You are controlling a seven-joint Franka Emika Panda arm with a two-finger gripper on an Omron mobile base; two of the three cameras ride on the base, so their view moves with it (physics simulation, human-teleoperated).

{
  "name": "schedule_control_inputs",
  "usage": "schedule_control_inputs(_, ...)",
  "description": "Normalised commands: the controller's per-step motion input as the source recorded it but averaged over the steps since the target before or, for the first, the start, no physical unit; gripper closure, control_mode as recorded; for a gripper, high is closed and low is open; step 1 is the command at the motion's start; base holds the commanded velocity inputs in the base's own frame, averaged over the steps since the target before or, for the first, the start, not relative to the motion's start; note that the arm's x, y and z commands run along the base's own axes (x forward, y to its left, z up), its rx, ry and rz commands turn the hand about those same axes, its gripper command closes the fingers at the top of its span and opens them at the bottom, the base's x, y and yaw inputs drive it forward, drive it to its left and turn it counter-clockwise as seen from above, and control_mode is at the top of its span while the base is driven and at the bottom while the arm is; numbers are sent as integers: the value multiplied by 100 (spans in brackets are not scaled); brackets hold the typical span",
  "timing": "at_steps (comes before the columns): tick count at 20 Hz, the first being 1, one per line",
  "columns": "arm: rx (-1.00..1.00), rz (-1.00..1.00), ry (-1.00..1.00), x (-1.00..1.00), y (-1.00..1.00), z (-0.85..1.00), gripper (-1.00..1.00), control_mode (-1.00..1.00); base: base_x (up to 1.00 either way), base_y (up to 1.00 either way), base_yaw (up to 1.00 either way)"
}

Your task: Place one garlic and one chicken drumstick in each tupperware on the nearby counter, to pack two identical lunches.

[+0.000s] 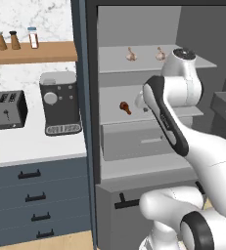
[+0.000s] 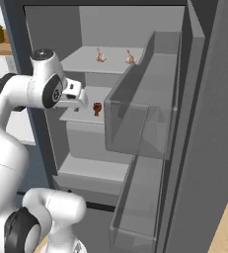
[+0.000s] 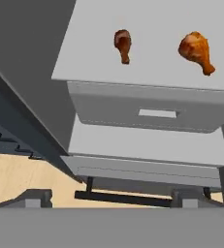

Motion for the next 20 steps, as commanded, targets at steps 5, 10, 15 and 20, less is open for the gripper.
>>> schedule_control_inputs(5,-1,-3,-25,-14,0,50,-100,-100,0,0,0)
schedule_control_inputs(10,-1,-1,-19,-16,0,48,-100,-100,0,0,0)
schedule_control_inputs(15,0,0,-16,-5,0,59,-100,-100,0,0,0)
schedule_control_inputs(20,0,-3,-11,0,0,56,-100,-100,0,0,0)
